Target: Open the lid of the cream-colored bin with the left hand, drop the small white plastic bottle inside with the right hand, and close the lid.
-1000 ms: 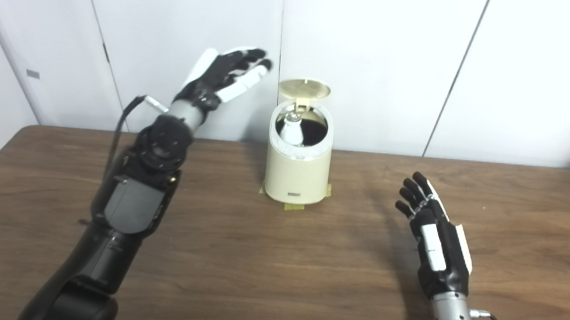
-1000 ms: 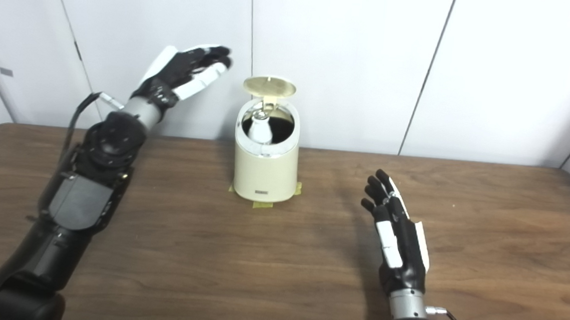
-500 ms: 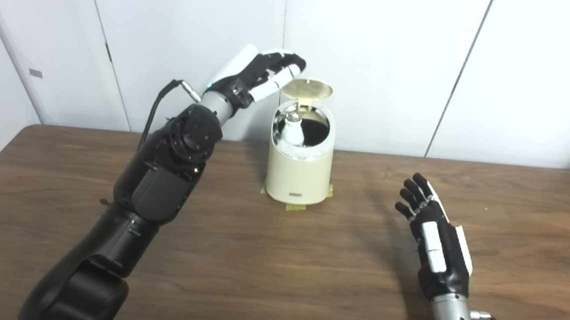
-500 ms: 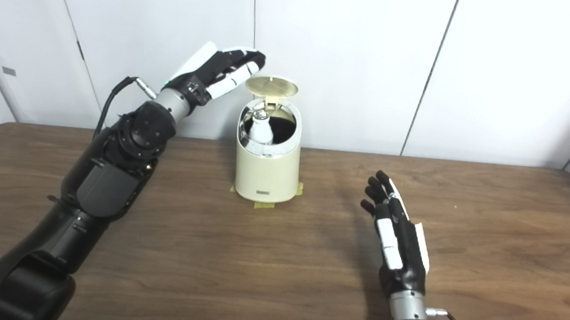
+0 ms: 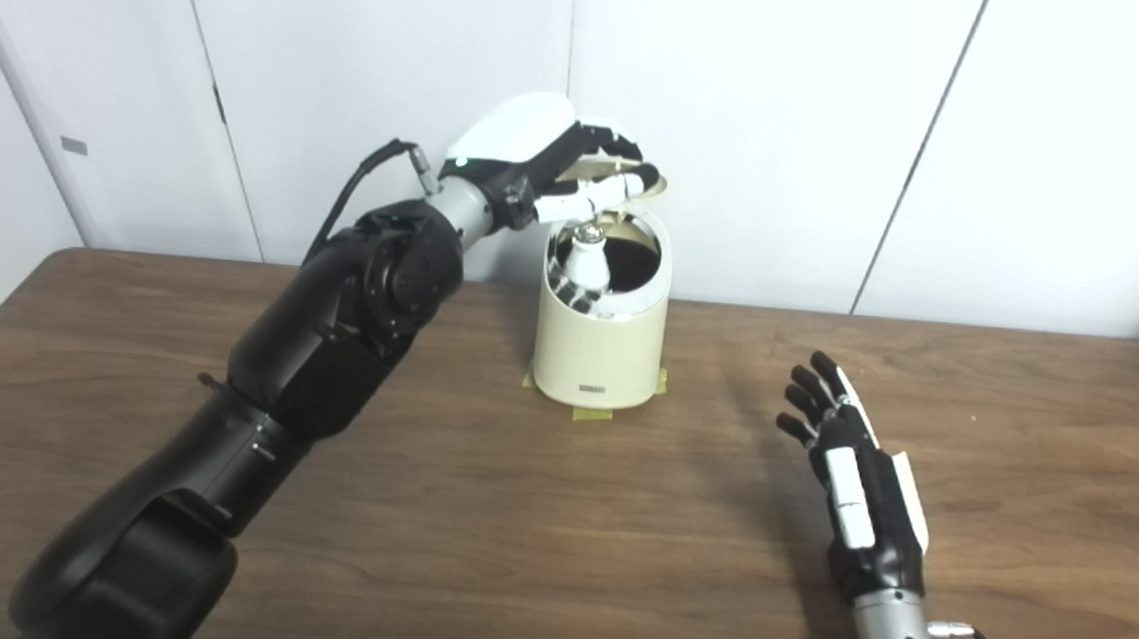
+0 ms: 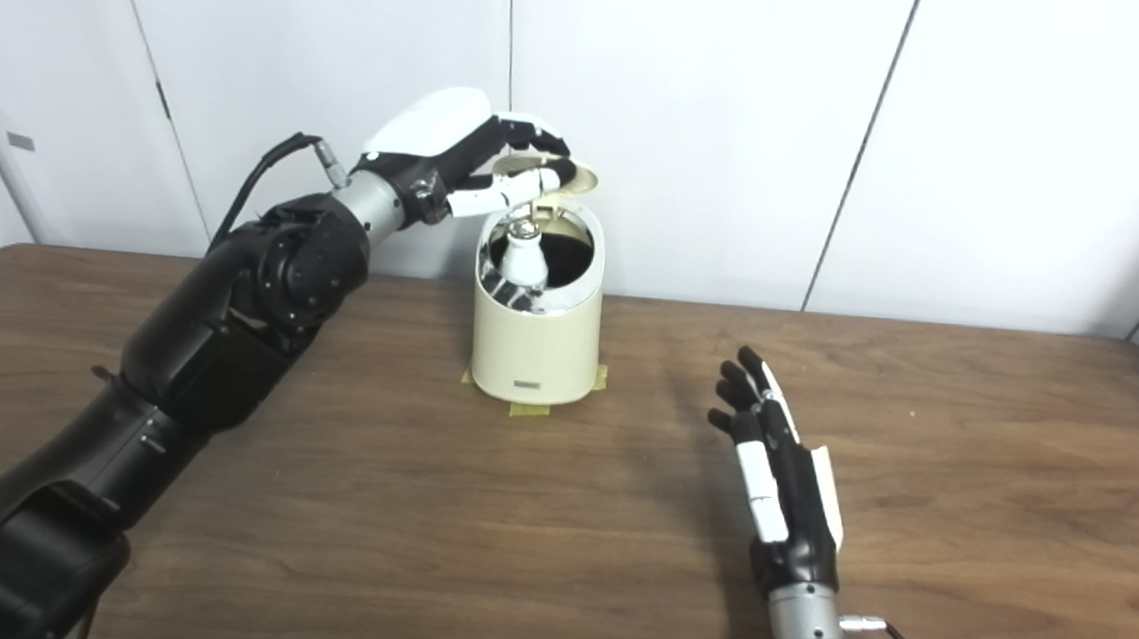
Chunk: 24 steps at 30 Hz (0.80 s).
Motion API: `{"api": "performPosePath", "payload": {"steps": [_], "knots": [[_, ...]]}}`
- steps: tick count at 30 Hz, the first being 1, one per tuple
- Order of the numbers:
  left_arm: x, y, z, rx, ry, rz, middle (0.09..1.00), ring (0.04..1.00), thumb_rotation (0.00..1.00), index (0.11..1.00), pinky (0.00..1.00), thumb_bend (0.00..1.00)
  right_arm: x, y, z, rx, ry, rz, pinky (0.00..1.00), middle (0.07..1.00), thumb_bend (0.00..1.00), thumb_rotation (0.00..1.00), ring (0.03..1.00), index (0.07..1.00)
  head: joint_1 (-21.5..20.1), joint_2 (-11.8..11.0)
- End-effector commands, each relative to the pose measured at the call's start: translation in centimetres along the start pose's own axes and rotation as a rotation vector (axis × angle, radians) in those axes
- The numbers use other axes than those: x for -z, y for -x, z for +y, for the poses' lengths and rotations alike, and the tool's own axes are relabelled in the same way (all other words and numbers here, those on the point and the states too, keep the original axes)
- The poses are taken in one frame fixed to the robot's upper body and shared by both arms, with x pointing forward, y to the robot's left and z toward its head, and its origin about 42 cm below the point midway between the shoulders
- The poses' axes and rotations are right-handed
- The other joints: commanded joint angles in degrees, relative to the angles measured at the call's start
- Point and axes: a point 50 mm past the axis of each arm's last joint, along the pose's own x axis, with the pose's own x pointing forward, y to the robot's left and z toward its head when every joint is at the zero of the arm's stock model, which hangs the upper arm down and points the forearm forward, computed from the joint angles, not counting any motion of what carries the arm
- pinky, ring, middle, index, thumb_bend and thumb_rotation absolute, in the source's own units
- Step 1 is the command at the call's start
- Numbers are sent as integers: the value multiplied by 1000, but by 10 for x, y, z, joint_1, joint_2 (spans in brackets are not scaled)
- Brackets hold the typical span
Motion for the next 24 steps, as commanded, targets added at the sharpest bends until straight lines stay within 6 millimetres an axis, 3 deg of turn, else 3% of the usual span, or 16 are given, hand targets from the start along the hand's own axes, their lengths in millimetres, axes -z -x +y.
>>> {"api": "performPosePath", "payload": {"steps": [1, 14, 24], "knots": [[-13, -3, 35, -69, -94, -61, 783, 763, 1000, 782, 692, 493, 17, 19, -10, 14, 28, 52, 825, 894, 597, 919, 896, 940, 0, 1], [-19, 15, 19, -16, -195, -85, 789, 806, 1000, 783, 763, 475, 17, 20, -7, 20, -21, 64, 825, 896, 576, 895, 893, 948, -7, 7], [-7, 28, 0, 78, -211, -50, 798, 818, 1000, 780, 801, 483, 14, 21, -10, 38, -13, 65, 818, 881, 607, 879, 872, 946, -13, 13]]}}
